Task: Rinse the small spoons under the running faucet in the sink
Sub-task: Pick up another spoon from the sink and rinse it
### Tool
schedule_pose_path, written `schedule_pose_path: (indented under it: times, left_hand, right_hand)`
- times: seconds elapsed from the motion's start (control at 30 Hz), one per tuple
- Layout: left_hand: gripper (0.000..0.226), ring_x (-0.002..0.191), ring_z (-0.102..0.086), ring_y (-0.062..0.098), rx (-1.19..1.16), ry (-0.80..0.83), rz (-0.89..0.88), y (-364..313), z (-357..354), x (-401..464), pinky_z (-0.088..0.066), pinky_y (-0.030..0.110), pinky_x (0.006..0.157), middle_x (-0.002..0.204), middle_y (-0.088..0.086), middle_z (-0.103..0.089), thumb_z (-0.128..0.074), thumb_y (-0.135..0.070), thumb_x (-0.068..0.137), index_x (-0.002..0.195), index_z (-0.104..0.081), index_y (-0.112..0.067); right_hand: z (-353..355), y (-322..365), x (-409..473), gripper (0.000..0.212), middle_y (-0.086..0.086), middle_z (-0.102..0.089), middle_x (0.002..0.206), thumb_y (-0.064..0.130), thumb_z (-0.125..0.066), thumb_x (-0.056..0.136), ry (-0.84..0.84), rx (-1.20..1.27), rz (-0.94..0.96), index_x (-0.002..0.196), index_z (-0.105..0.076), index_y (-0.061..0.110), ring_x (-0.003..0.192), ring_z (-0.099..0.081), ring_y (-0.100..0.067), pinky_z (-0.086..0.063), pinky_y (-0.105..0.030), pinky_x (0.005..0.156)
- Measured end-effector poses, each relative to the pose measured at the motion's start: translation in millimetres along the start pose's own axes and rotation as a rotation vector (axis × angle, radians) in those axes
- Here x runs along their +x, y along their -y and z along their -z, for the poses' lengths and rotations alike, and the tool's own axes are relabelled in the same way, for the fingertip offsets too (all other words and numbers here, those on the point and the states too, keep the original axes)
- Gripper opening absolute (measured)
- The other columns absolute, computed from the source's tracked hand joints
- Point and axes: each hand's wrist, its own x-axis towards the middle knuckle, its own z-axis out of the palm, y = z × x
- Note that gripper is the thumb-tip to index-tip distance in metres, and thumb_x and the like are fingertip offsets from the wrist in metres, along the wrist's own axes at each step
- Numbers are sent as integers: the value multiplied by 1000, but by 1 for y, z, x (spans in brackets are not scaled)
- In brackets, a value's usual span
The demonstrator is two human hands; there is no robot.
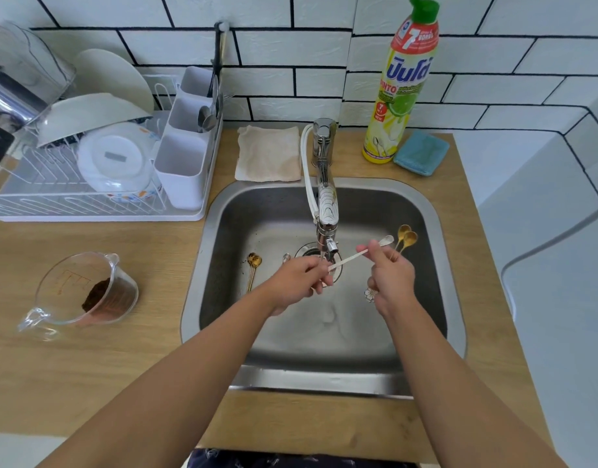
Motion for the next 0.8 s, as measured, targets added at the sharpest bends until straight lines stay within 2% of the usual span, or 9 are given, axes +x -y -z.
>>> schedule_pose_path:
  times: [0.1, 0.23, 0.3, 0.4, 0.47, 0.53, 0.63, 0.7, 0.8]
  left_hand:
    - [22, 56, -49, 3, -8, 3, -1, 5, 4, -3, -37, 16, 52, 78, -6, -66, -57, -22, 103, 91, -71, -11]
    - [42, 43, -41, 0, 112, -411, -24, 0, -11, 1, -32, 17, 45, 43, -17, -52, -79, -51, 81, 59, -66, -18]
    - [37, 51, -45, 4, 70, -342, -28, 2, -11, 3, -34, 21, 50, 50, -16, -58, -75, -48, 87, 62, -67, -21]
    - [15, 56, -52, 8, -119, 3, -18, 10, 7, -3, -37, 18, 50, 77, -9, -72, -57, -24, 103, 97, -72, -23]
    - [16, 54, -56, 8, -162, 47, -10, 14, 14, -7, -38, 17, 48, 83, -5, -72, -53, -16, 104, 111, -68, -18]
    - [17, 48, -49, 10, -100, -100, -19, 18, 11, -4, -36, 18, 45, 67, -5, -64, -60, -26, 101, 101, -72, -15]
    - [46, 46, -36, 11, -55, -310, 16, 14, 5, 3, -31, 19, 43, 50, -7, -46, -65, -51, 92, 63, -66, -16]
    - [57, 42, -34, 11, -5, -294, 94, 12, 8, 5, -30, 18, 44, 47, -7, -44, -61, -64, 89, 52, -55, -21]
    - [59, 44, -36, 9, 52, -142, 104, 14, 13, 0, -33, 19, 47, 50, -7, -45, -52, -70, 91, 57, -56, -21]
  right_hand:
    - [1, 0, 0, 22, -2, -82, 94, 29, -70, 98, -16, -4, -7, 86, -70, 11, 38, -21, -7, -24, -21, 36]
    - [-13, -8, -9, 21, -6, -79, 86, 30, -69, 99, 5, 14, -54, 84, -70, 16, 39, -21, -7, -23, -22, 38]
    - [-12, -6, -7, 19, -4, -81, 90, 29, -69, 99, -10, 31, -49, 87, -69, 14, 37, -22, -6, -23, -21, 38]
    - [-1, 1, 2, 21, 1, -82, 94, 30, -68, 100, -57, 14, -28, 94, -71, 9, 37, -24, -5, -26, -20, 37]
    - [2, 3, 4, 23, 2, -82, 93, 32, -68, 99, -71, 0, -30, 93, -74, 10, 37, -24, -5, -27, -20, 37]
    - [-2, 2, 1, 23, 1, -82, 93, 34, -69, 99, -50, 10, -39, 85, -73, 16, 37, -24, -6, -26, -22, 39]
    - [-13, 0, -7, 21, 2, -82, 94, 35, -69, 98, 52, 10, -30, 84, -70, 21, 38, -25, -5, -25, -22, 39]
    - [-15, 0, -10, 19, -2, -80, 90, 34, -72, 97, 97, 18, -15, 85, -71, 19, 39, -26, -5, -25, -22, 39]
    - [-14, 5, -10, 19, -7, -78, 91, 32, -75, 94, 16, 21, 20, 85, -69, 15, 43, -31, -6, -29, -23, 43]
